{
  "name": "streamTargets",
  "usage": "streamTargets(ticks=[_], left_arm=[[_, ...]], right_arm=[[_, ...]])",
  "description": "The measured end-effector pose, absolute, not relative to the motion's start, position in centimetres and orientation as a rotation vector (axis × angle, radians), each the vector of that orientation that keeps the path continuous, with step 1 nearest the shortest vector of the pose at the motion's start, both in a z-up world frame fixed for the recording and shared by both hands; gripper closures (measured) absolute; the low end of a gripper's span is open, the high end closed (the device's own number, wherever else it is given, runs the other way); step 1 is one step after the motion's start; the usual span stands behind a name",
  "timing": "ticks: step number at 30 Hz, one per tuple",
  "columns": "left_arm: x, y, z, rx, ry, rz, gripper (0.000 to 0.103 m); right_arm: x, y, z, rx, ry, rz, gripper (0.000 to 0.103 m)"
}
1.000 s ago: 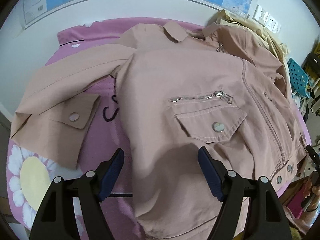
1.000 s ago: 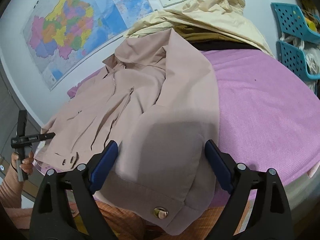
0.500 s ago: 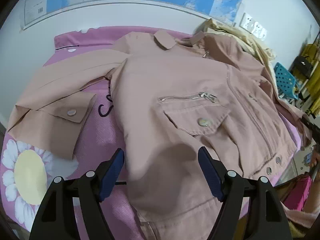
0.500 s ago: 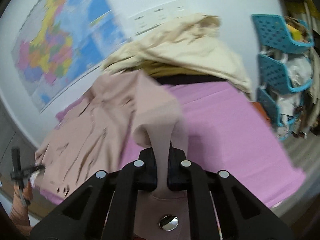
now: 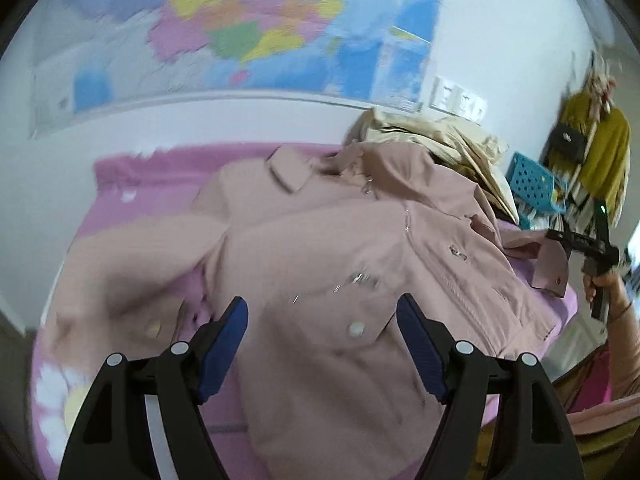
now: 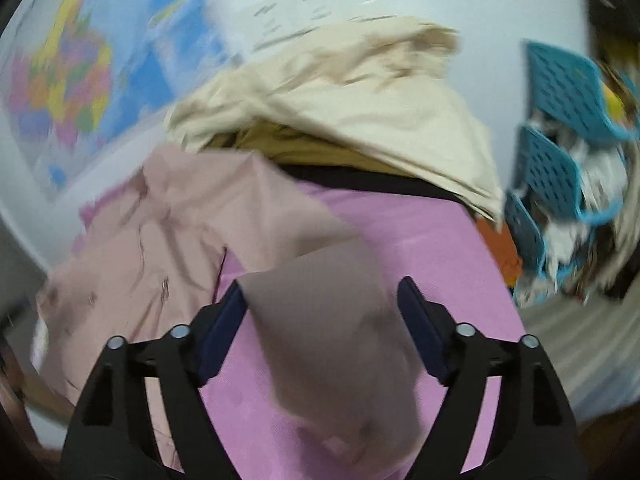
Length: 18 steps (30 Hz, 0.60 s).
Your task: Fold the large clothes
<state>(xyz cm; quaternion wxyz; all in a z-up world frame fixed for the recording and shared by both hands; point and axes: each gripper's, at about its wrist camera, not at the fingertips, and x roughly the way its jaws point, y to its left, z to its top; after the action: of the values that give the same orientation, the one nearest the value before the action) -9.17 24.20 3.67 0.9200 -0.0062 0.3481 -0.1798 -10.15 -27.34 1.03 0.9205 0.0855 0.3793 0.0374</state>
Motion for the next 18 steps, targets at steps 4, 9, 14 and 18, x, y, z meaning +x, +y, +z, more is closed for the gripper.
streamTargets(ticks=[4,9,14,18], left_arm=[[-4.6,19.1,3.3,0.089,0.76,-0.432,0.028],[0.5,14.6,1.5,0.162,0.837,-0.493,0.028],[3.0,12.1,0.7,0.181,0.876,-0.562,0.028],[3.5,11.3,1.3,0.168,0.867,-0.615,0.028]], right_arm=[[-7.3,-23.8,-0.1,-0.047,0.856,0.068,0.02],[-7.2,-24.7,-0.6,-0.016,0.916,0.137,0.087],[-8.4,-28.3,3.2,0.254,0.848,0.267,0.097],[-10.0,-28.7,9.8,0.395,0.676,0.453,0.097]])
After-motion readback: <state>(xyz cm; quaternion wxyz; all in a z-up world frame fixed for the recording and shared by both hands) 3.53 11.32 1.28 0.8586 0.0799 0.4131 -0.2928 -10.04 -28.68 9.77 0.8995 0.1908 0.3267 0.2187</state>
